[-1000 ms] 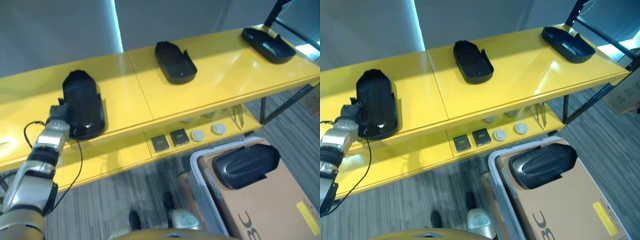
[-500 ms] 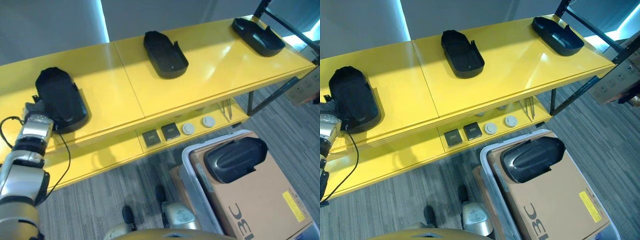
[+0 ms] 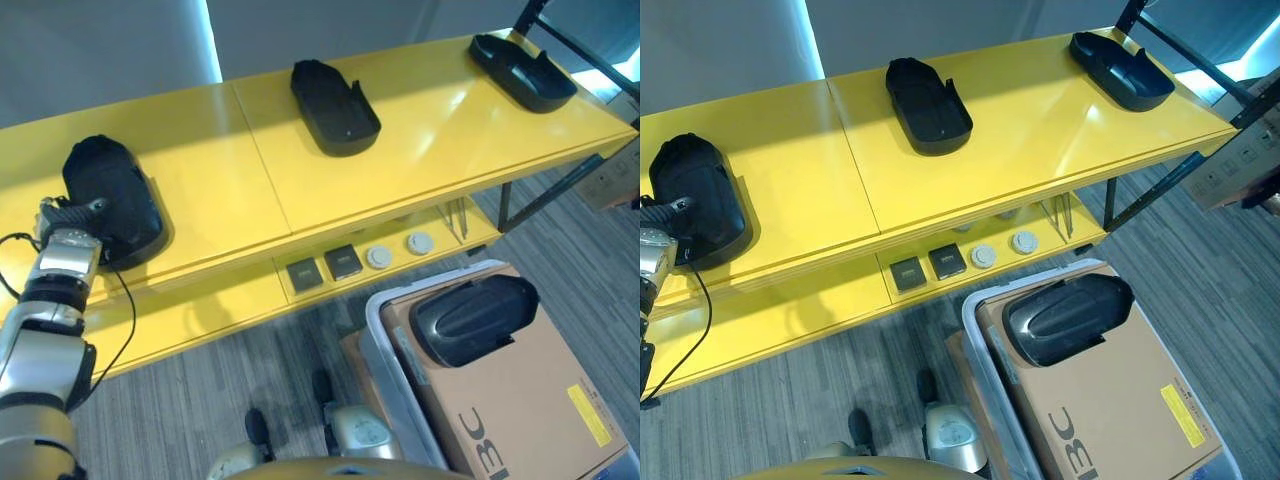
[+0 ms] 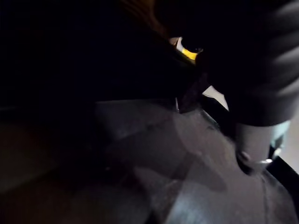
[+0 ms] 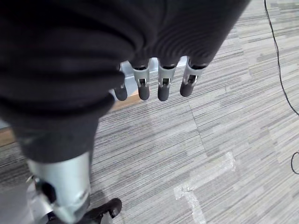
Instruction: Move parts from the plastic box to the shelf.
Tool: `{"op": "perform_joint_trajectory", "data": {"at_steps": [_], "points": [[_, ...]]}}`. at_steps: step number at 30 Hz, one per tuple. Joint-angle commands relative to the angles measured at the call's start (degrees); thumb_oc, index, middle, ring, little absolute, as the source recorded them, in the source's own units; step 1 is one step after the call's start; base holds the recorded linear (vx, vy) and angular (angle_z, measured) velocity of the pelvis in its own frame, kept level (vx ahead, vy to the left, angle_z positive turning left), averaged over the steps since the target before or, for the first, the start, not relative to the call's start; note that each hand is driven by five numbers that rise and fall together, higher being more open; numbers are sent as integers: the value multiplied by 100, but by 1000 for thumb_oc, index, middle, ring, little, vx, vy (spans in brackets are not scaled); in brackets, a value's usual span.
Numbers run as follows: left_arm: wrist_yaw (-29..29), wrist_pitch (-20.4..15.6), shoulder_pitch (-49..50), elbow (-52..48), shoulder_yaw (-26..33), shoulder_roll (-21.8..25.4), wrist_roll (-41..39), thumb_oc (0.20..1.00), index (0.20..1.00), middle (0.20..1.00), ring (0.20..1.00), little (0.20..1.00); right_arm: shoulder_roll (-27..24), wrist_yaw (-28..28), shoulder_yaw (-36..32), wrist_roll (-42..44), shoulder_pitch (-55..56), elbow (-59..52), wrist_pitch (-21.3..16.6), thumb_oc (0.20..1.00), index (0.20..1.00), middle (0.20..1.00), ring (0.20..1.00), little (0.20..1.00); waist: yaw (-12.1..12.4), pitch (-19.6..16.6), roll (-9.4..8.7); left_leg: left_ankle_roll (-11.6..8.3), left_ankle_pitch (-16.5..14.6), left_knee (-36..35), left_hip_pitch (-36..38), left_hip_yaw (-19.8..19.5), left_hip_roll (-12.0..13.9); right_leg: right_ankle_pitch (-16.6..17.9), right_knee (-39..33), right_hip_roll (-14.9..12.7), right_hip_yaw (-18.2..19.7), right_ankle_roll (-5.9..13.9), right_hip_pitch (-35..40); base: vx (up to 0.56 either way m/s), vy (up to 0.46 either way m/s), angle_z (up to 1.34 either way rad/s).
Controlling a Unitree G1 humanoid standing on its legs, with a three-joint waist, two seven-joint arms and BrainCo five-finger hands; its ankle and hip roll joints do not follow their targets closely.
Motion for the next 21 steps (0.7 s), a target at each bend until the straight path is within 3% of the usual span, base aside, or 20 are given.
{"op": "perform_joint_trajectory", "data": {"at_steps": [1, 12, 13, 15, 19, 21], "points": [[167, -376, -486, 35, -168, 172, 313, 1000, 1000, 1000, 1000, 1000, -267, 85, 239, -15, 255, 409, -7, 1000, 1000, 1000, 1000, 1000, -65, -284, 121, -38, -245, 697, -522, 135, 335, -825, 604, -147, 77, 558, -60, -5, -1, -6], [349, -599, -521, -148, -164, -98, -1, 1000, 1000, 1000, 1000, 1000, -226, 100, 162, -159, 231, 612, -180, 1000, 1000, 1000, 1000, 1000, -100, -371, 138, -84, -221, 588, -411, 197, 341, -802, 509, -148, 99, 572, 13, 0, 0, 0], [293, -899, -470, -240, -106, -141, -92, 1000, 1000, 1000, 1000, 1000, -178, 41, 143, -183, 255, 665, -233, 1000, 1000, 1000, 1000, 1000, -89, -456, 151, -101, -220, 528, -321, 214, 335, -793, 438, -156, 73, 578, 102, 0, 0, 0], [311, -1071, -457, -342, -100, -162, -150, 1000, 1000, 1000, 1000, 1000, -161, 23, 140, -189, 260, 679, -246, 1000, 1000, 1000, 1000, 1000, -75, -495, 158, -107, -221, 492, -277, 214, 330, -791, 403, -162, 50, 580, 145, 0, 0, 0], [545, -1880, -404, -1125, -45, -223, -374, 1000, 1000, 1000, 1000, 1000, -82, -36, 55, -280, 283, 711, -322, 1000, 1000, 1000, 1000, 1000, 6, -603, 188, -129, -225, 379, -125, 199, 310, -791, 310, -185, -49, 586, 295, 0, 0, 0], [491, -2069, -305, -1654, 80, -187, -317, 1000, 1000, 1000, 1000, 1000, -21, -86, 11, -283, 290, 748, -357, 1000, 1000, 1000, 1000, 1000, 67, -656, 196, -141, -233, 325, -51, 188, 300, -794, 248, -201, -110, 584, 385, -29, 24, 8]]}}
